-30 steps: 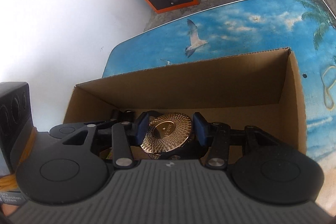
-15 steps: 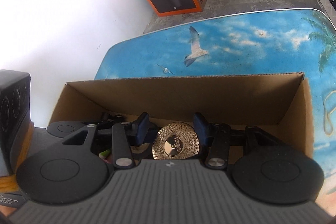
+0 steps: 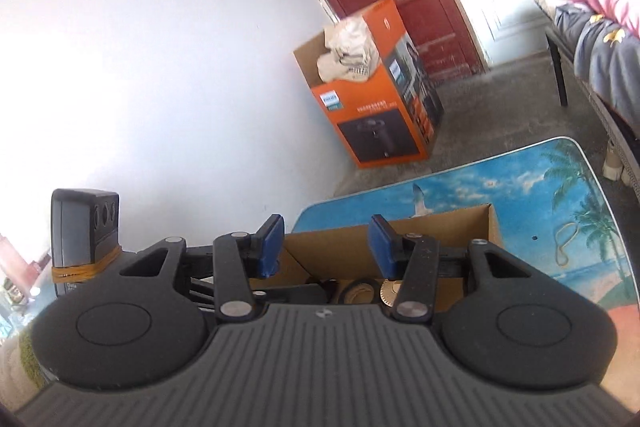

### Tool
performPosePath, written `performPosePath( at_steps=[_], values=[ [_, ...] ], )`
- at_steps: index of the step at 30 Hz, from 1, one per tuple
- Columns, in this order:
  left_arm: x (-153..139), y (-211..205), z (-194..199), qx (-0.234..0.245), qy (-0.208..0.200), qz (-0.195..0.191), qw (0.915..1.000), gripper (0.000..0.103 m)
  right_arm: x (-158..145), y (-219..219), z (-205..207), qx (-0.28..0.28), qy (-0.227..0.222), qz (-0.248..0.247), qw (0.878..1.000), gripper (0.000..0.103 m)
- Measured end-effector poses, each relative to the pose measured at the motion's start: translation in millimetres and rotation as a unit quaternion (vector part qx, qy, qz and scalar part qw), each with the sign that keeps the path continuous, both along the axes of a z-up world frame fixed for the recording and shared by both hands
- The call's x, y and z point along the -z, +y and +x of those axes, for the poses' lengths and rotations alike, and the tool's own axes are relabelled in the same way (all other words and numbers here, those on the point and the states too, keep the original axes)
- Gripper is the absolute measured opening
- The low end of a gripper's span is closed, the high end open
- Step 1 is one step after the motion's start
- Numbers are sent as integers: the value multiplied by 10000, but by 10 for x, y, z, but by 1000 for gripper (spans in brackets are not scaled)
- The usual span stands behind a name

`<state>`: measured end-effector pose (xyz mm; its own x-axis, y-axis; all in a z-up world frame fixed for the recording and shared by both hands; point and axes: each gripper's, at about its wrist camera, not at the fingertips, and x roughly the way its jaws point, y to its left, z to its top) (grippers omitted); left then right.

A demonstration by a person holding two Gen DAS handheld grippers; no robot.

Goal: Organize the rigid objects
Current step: 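Move the right tool to the green dropper bottle beside the box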

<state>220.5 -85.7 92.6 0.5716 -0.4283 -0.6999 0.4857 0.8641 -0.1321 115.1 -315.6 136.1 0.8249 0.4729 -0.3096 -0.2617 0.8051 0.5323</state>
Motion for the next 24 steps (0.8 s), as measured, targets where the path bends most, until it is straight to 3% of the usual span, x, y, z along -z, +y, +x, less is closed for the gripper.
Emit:
performPosePath(
  at_steps=[5,11,15,24],
  values=[
    [-38,275,-773,28,-557,-252,9981,92,136,7,-715,68,-229,40,9997,47],
    [436,315,-1456,64,-943,-39,9955,92,584,452,-935,-219,190,-296,9991,47],
    [786,204,-1570,26,-1032,174,9945,89,845,826,-823,-566,543,-570,9953,45],
    [1112,128,-1432,-106,-1199,558,9912,62,1114,1347,-441,-1013,940,-1080,9845,37]
  ],
)
